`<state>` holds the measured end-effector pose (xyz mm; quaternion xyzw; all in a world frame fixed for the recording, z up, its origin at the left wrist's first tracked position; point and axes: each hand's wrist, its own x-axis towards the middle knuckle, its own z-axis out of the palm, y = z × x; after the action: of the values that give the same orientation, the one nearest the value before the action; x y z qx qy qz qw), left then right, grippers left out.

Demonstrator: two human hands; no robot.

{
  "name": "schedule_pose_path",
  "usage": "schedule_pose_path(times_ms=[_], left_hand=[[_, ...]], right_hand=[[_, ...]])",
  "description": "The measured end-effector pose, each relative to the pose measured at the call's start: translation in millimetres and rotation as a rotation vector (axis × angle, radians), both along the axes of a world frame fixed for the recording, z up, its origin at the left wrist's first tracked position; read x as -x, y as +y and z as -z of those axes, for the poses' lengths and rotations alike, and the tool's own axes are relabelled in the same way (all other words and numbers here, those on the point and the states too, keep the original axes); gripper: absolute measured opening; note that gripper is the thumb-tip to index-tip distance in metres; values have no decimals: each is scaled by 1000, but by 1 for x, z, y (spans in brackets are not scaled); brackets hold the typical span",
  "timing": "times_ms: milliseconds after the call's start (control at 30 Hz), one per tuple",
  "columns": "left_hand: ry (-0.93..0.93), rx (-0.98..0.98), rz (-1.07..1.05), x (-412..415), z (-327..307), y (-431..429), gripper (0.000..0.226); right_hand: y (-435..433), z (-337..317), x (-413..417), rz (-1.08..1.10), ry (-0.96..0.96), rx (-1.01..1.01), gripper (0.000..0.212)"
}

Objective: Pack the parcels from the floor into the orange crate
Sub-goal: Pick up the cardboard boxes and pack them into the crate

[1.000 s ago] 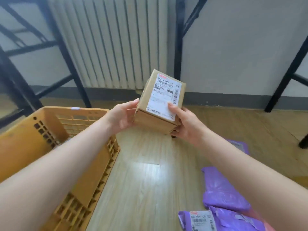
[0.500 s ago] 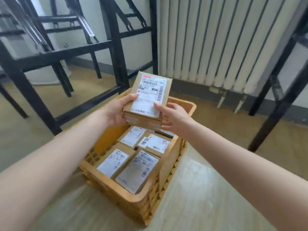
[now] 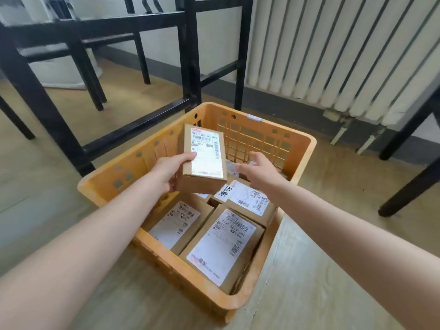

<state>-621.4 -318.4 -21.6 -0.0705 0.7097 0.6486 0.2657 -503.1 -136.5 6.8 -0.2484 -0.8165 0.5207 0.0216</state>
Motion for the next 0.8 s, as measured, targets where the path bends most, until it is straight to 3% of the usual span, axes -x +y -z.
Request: schedule_pose_path(times_ms=[133, 333, 500, 800], left_hand=[[-69, 96, 164, 11, 16, 10, 34], [-105, 71, 424, 13, 31, 51, 52], [-98, 213, 572, 31, 22, 36, 60], [-236, 209, 320, 68, 8, -46, 62]], right_hand=[[21, 4, -2, 68, 44, -12, 63], [28, 4, -8, 54, 95, 4, 58], [32, 5, -17, 55, 136, -5, 60], [31, 5, -17, 42, 151, 44, 60]])
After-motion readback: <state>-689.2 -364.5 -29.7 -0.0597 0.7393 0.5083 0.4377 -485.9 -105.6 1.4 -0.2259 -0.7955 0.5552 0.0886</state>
